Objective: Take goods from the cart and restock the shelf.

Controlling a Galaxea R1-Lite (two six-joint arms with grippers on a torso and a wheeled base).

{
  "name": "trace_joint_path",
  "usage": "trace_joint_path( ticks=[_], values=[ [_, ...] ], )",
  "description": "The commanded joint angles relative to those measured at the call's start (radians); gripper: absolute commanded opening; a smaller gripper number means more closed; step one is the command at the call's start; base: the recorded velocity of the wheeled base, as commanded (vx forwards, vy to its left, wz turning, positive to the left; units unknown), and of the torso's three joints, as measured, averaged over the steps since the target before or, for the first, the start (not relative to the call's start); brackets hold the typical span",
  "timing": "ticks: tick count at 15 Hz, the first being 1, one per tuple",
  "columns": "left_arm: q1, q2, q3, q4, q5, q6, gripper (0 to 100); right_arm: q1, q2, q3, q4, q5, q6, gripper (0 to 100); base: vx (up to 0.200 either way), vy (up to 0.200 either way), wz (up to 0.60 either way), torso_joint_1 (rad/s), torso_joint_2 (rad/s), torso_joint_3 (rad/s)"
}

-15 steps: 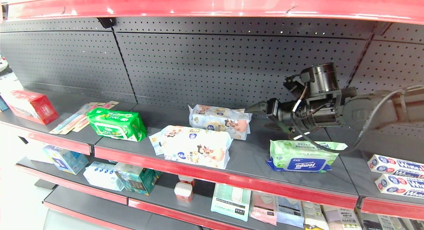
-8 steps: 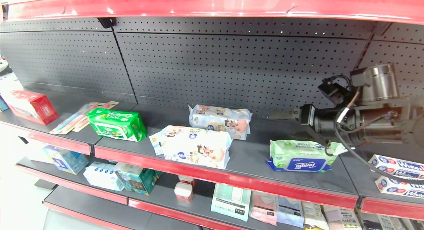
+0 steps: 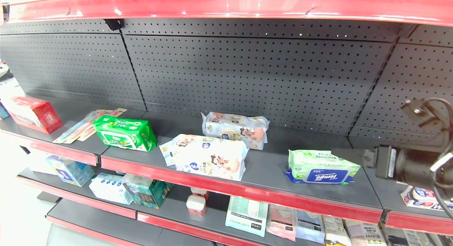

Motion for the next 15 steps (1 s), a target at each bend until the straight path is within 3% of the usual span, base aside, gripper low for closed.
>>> trace_joint_path(
  ticks=[1, 2, 3, 4, 8, 13, 15],
  values=[
    [0.000, 0.001, 0.000, 0.000, 0.000, 0.000, 100, -0.009, -0.244, 0.177, -0.014, -0.096, -0.247, 100, 0.000, 0.000, 0.00, 0.000, 0.00, 0.000],
    [0.000, 0.001, 0.000, 0.000, 0.000, 0.000, 100, -0.132, -0.362, 0.240, -0.019, -0.031, -0.474, 100, 0.000, 0.000, 0.00, 0.000, 0.00, 0.000],
    [0.000, 0.001, 0.000, 0.000, 0.000, 0.000, 100, -0.213, -0.434, 0.277, -0.019, 0.110, -0.582, 100, 0.000, 0.000, 0.00, 0.000, 0.00, 0.000],
    [0.000, 0.001, 0.000, 0.000, 0.000, 0.000, 100, -0.265, -0.522, 0.301, -0.010, 0.222, -0.592, 100, 0.000, 0.000, 0.00, 0.000, 0.00, 0.000],
    [0.000, 0.001, 0.000, 0.000, 0.000, 0.000, 100, -0.357, -0.816, 0.398, 0.079, 0.239, -0.471, 100, 0.000, 0.000, 0.00, 0.000, 0.00, 0.000],
    [0.000, 0.001, 0.000, 0.000, 0.000, 0.000, 100, -0.345, -1.255, 0.637, 0.064, 0.230, -0.448, 100, 0.000, 0.000, 0.00, 0.000, 0.00, 0.000],
    [0.000, 0.001, 0.000, 0.000, 0.000, 0.000, 100, -0.342, -1.255, 0.639, 0.065, 0.170, -0.416, 100, 0.000, 0.000, 0.00, 0.000, 0.00, 0.000]
  ],
)
